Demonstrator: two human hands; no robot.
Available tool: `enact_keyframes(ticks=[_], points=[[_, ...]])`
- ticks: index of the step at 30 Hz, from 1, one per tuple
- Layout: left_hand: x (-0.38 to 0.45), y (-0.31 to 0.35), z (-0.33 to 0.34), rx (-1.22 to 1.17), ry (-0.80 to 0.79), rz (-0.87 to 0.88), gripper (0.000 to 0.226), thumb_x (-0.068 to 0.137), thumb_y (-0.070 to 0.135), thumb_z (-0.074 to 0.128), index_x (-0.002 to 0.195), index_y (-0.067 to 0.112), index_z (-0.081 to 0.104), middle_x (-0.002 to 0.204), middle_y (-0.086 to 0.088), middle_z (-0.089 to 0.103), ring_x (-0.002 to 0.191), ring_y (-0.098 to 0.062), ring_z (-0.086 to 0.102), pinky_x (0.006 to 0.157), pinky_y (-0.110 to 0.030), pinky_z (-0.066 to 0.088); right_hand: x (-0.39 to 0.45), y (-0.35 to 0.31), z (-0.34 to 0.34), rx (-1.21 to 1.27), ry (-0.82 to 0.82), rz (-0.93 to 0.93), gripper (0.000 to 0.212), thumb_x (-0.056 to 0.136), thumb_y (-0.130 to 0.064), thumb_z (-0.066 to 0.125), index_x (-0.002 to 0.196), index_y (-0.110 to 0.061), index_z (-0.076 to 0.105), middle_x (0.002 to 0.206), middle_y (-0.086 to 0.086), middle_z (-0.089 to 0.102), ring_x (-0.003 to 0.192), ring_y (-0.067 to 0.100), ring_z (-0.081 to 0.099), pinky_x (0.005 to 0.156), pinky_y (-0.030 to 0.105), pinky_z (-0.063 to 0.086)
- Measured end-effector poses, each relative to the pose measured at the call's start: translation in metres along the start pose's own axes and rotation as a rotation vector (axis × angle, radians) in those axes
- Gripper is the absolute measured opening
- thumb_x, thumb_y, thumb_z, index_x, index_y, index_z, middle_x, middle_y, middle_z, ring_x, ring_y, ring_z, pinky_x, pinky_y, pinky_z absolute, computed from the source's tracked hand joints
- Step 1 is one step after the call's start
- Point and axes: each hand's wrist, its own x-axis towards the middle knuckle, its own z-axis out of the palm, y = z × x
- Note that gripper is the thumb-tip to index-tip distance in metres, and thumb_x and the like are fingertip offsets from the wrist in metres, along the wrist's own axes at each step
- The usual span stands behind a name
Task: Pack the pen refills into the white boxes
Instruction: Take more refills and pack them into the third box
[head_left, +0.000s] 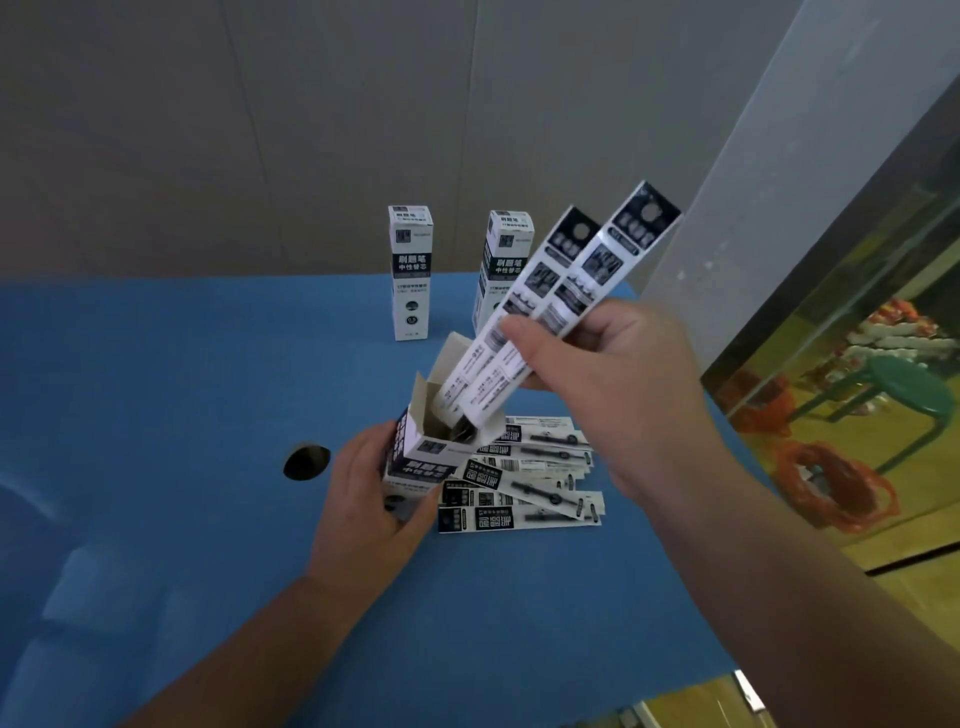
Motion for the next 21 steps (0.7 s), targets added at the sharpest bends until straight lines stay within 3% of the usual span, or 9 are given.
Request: enact_keyframes(ticks=[3,6,8,10,12,14,16,18,21], points=[[-0.001,0.004,0.0,-0.001,0.037,0.04,0.072,0.086,0.046,0.073,0.145,0.059,0.033,0.137,0.025,0.047,0.126,-0.024,0.057,0.101,-0.056,0.055,-0.004,0.005,0.013,-0.052,0.005,0.019,0.009,0.086,-0.03,0.079,0.085,-0.02,0.079,0.081,-0.013,0.079,0.075,0.005,0.076,0.068,0.033,0.064],[0.001,-0.001,0.001,-0.035,0.027,0.004,0.066,0.088,0.046,0.073,0.147,0.04,0.044,0.136,0.014,0.053,0.127,-0.024,0.058,0.1,-0.056,0.055,-0.011,0.013,0.021,-0.189,-0.042,-0.013,0.011,0.083,-0.038,0.081,0.081,-0.029,0.076,0.07,-0.025,0.072,0.06,-0.004,0.068,0.054,0.012,0.05],[0.002,-0.003,0.001,-0.063,0.018,-0.03,0.066,0.087,0.044,0.074,0.146,0.029,0.048,0.134,0.006,0.056,0.125,-0.027,0.06,0.099,-0.057,0.055,-0.013,0.016,0.02,-0.258,-0.034,-0.061,0.025,0.078,-0.049,0.08,0.098,-0.035,0.073,0.086,-0.024,0.073,0.074,0.001,0.068,0.062,0.014,0.05],[0.001,-0.003,0.002,-0.092,0.033,-0.024,0.067,0.086,0.04,0.075,0.146,0.03,0.046,0.136,0.006,0.054,0.126,-0.03,0.06,0.1,-0.058,0.055,-0.011,0.021,0.015,-0.223,0.002,-0.1,0.043,0.077,-0.062,0.072,0.113,-0.038,0.068,0.1,-0.021,0.07,0.088,0.004,0.066,0.07,0.016,0.052],[0.001,-0.004,0.002,-0.118,0.034,-0.037,0.067,0.084,0.038,0.076,0.144,0.027,0.048,0.135,0.002,0.056,0.126,-0.031,0.06,0.1,-0.06,0.054,-0.009,0.029,0.009,-0.166,0.055,-0.114,0.039,0.084,-0.066,0.06,0.112,-0.04,0.068,0.101,-0.021,0.069,0.091,0.003,0.066,0.073,0.012,0.05],[0.003,-0.005,0.002,-0.111,0.037,-0.045,0.066,0.083,0.038,0.077,0.142,0.027,0.051,0.134,0.001,0.059,0.126,-0.029,0.061,0.101,-0.058,0.054,-0.006,0.047,0.001,-0.313,0.082,-0.144,0.029,0.09,-0.058,0.056,0.111,-0.04,0.067,0.099,-0.02,0.068,0.091,0.002,0.064,0.074,0.014,0.05],[0.003,-0.002,0.002,-0.076,0.062,-0.036,0.066,0.082,0.042,0.076,0.142,0.044,0.047,0.135,0.011,0.057,0.127,-0.023,0.059,0.102,-0.054,0.054,-0.001,0.071,-0.008,-0.663,-0.068,-0.106,0.03,0.093,-0.044,0.062,0.118,-0.03,0.067,0.105,-0.016,0.065,0.095,0.005,0.062,0.082,0.027,0.051],[0.003,0.0,0.001,-0.061,0.075,-0.027,0.069,0.083,0.046,0.075,0.14,0.059,0.039,0.133,0.014,0.056,0.126,-0.021,0.06,0.103,-0.054,0.054,0.0,0.097,-0.011,-0.971,-0.338,-0.011,0.038,0.093,-0.043,0.065,0.126,-0.023,0.064,0.116,-0.005,0.064,0.11,0.016,0.059,0.093,0.033,0.048],[0.002,0.001,0.0,-0.078,0.072,-0.015,0.071,0.084,0.045,0.075,0.142,0.06,0.036,0.134,0.006,0.056,0.125,-0.027,0.061,0.102,-0.058,0.054,-0.006,0.124,-0.007,-1.127,-0.565,0.052,0.046,0.089,-0.047,0.067,0.125,-0.021,0.061,0.12,0.0,0.061,0.115,0.023,0.056,0.095,0.038,0.048]])
